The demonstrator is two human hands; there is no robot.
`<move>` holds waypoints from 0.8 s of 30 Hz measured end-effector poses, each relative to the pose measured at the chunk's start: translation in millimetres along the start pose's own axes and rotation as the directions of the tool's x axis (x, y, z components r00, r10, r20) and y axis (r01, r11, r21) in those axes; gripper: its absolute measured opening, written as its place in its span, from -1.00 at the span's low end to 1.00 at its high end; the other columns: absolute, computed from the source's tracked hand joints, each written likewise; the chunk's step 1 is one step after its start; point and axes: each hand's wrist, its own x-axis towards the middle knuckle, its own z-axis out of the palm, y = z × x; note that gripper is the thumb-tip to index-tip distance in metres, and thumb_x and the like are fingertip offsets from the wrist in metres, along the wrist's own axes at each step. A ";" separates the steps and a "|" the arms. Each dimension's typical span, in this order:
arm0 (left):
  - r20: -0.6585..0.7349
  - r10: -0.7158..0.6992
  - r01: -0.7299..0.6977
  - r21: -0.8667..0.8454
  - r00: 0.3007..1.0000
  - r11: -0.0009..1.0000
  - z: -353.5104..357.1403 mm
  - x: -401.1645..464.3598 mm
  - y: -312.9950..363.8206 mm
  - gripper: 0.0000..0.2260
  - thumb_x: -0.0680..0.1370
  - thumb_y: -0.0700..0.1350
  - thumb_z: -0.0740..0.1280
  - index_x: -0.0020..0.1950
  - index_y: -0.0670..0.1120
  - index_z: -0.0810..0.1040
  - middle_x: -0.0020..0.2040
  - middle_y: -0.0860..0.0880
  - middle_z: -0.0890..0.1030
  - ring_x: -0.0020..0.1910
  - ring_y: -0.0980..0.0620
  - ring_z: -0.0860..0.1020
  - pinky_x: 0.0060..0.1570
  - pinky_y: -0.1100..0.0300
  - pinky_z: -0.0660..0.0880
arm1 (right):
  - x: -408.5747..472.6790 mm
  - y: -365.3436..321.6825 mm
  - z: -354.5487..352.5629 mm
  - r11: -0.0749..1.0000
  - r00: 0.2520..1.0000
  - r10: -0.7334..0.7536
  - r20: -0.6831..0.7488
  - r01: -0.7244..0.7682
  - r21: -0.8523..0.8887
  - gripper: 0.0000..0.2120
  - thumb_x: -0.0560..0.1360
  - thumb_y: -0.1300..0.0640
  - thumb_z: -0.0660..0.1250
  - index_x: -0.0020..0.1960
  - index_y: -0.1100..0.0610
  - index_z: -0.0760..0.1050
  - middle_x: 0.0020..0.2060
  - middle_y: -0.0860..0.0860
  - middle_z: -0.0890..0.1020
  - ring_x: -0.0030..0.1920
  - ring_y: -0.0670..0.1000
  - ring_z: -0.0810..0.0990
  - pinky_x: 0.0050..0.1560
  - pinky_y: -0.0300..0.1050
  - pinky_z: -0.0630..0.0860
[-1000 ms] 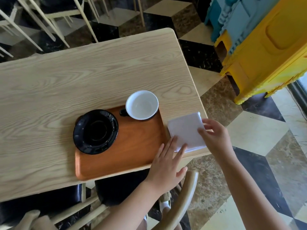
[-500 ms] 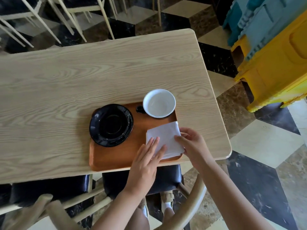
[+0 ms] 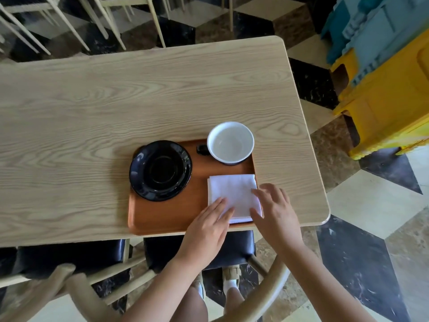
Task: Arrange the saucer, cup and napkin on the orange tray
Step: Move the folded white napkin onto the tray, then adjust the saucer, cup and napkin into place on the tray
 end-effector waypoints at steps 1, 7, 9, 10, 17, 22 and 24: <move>0.003 -0.008 0.008 -0.003 1.000 1.000 0.3 -1.2 0.6 -0.71 0.52 -0.21 0.30 0.23 -0.18 0.53 0.28 -0.19 0.52 0.32 -0.11 0.43 0.24 0.02 0.44 | -3.2 2.3 2.8 0.992 0.997 -0.071 -0.017 0.069 -0.107 -0.59 0.35 0.21 0.44 0.19 0.20 0.51 0.18 0.20 0.56 0.16 0.26 0.53 -0.02 0.12 0.58; 0.138 -0.017 -0.002 0.134 0.990 0.991 1.2 -12.6 -0.6 -0.56 0.58 0.03 0.09 0.41 -0.11 0.31 0.46 -0.15 0.29 0.46 -0.06 0.19 0.39 -0.04 0.22 | -12.6 7.4 17.9 0.936 0.959 -0.205 0.197 0.251 -0.247 -0.51 0.54 -0.02 -0.03 0.41 0.11 0.28 0.44 0.10 0.26 0.45 0.15 0.15 0.37 0.21 0.23; 0.183 -0.024 -0.009 0.180 0.983 0.984 0.2 -14.2 -2.6 -0.53 0.58 0.07 0.06 0.46 -0.08 0.22 0.49 -0.13 0.22 0.48 -0.04 0.12 0.41 -0.05 0.18 | -13.2 8.7 19.6 0.936 0.958 -0.201 0.205 0.249 -0.249 -0.51 0.54 -0.02 -0.05 0.42 0.11 0.25 0.45 0.09 0.25 0.45 0.14 0.12 0.39 0.21 0.19; 0.199 -0.025 -0.014 0.194 0.980 0.981 -0.3 -14.6 -3.6 -0.52 0.58 0.08 0.06 0.47 -0.07 0.19 0.49 -0.12 0.21 0.48 -0.04 0.10 0.41 -0.07 0.16 | -13.2 8.4 19.8 0.935 0.958 -0.199 0.205 0.249 -0.254 -0.51 0.54 -0.02 -0.04 0.42 0.12 0.26 0.45 0.09 0.26 0.45 0.15 0.14 0.38 0.22 0.19; 0.257 0.017 -0.081 0.239 0.966 0.968 -5.2 -15.2 -11.1 -0.50 0.57 0.11 0.05 0.47 -0.06 0.19 0.50 -0.12 0.17 0.48 -0.04 0.08 0.39 -0.13 0.19 | -15.0 -2.1 18.9 0.927 0.967 -0.159 0.198 0.215 -0.306 -0.50 0.53 0.00 -0.04 0.40 0.13 0.29 0.43 0.09 0.30 0.44 0.15 0.17 0.35 0.29 0.16; 0.193 0.006 -0.048 0.210 0.981 0.977 -22.8 -14.5 -19.0 -0.50 0.57 0.11 0.04 0.49 -0.02 0.12 0.51 -0.15 0.17 0.49 -0.06 0.08 0.39 -0.14 0.12 | -13.3 -26.3 21.2 0.937 0.983 -0.161 0.089 0.180 -0.301 -0.52 0.51 0.00 0.01 0.35 0.15 0.36 0.35 0.19 0.42 0.37 0.19 0.33 0.27 0.33 0.28; 0.113 -0.070 0.050 0.173 0.991 0.984 -37.7 -16.5 -30.2 -0.51 0.58 0.09 0.05 0.48 -0.05 0.16 0.51 -0.16 0.16 0.49 -0.07 0.08 0.40 -0.09 0.12 | -7.7 -43.5 24.9 0.938 0.977 -0.205 0.051 0.211 -0.275 -0.55 0.51 0.02 0.05 0.33 0.15 0.38 0.32 0.21 0.45 0.35 0.20 0.37 0.26 0.32 0.30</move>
